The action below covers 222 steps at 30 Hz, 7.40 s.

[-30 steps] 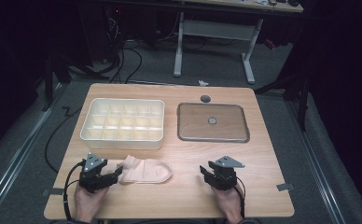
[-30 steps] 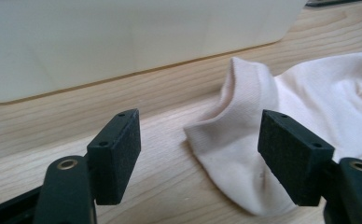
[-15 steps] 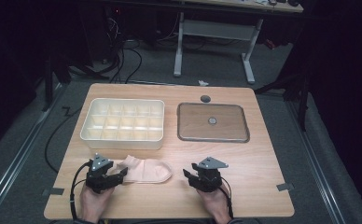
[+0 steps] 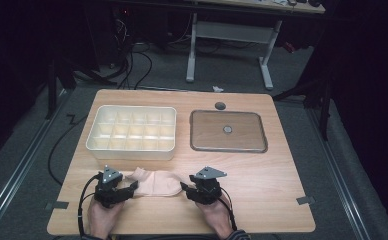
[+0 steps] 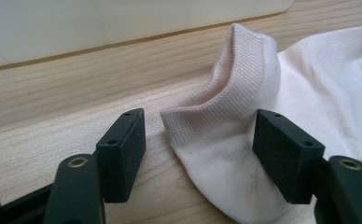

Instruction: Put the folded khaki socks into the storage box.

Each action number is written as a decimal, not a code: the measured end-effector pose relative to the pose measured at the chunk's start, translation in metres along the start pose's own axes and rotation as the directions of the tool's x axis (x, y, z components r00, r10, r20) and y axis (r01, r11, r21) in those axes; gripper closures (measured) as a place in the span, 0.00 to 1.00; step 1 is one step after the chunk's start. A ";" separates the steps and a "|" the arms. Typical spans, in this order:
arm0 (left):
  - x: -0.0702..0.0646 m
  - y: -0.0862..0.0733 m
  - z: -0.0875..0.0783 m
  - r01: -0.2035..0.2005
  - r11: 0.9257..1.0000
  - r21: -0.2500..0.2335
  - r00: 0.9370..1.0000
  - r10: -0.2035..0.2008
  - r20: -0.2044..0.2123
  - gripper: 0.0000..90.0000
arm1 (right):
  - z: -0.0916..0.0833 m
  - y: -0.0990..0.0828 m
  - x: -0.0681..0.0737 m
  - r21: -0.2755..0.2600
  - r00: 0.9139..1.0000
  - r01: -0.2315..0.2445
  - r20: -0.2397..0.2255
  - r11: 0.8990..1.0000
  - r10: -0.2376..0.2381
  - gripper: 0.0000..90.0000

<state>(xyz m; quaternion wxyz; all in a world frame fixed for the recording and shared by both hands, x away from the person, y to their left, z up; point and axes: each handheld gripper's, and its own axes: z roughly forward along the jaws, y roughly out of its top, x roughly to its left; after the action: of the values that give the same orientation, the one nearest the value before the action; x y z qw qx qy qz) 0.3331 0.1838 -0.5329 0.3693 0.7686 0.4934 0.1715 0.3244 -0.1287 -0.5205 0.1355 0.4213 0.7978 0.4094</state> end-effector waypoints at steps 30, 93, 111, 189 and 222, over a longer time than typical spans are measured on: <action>-0.007 0.003 0.003 -0.049 0.999 -0.001 0.995 0.049 0.083 0.85 | 0.018 -0.001 0.009 0.058 0.996 0.090 0.007 0.994 -0.091 0.95; -0.067 0.037 0.022 -0.084 0.992 -0.093 0.963 0.105 0.248 0.87 | -0.048 -0.015 -0.048 -0.030 0.993 -0.015 0.114 0.999 0.018 0.97; -0.074 0.037 0.040 -0.134 0.990 -0.053 0.976 0.141 0.165 0.76 | -0.037 -0.025 -0.058 0.007 0.989 -0.035 0.147 0.999 0.034 0.96; -0.074 0.032 0.050 -0.125 0.992 -0.023 0.988 0.127 0.086 0.46 | 0.008 -0.009 -0.001 0.049 0.998 0.058 -0.020 0.997 -0.057 0.96; -0.069 0.044 0.030 -0.074 0.996 -0.053 0.945 0.087 0.315 0.89 | 0.008 -0.009 0.000 0.050 0.997 0.075 -0.019 0.996 -0.074 0.96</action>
<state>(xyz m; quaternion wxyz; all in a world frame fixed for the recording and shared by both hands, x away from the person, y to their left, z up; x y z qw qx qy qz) 0.3483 0.1004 -0.5135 0.4518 0.7980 0.3925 0.0708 0.3236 -0.1276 -0.5324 0.1333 0.3909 0.8244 0.3871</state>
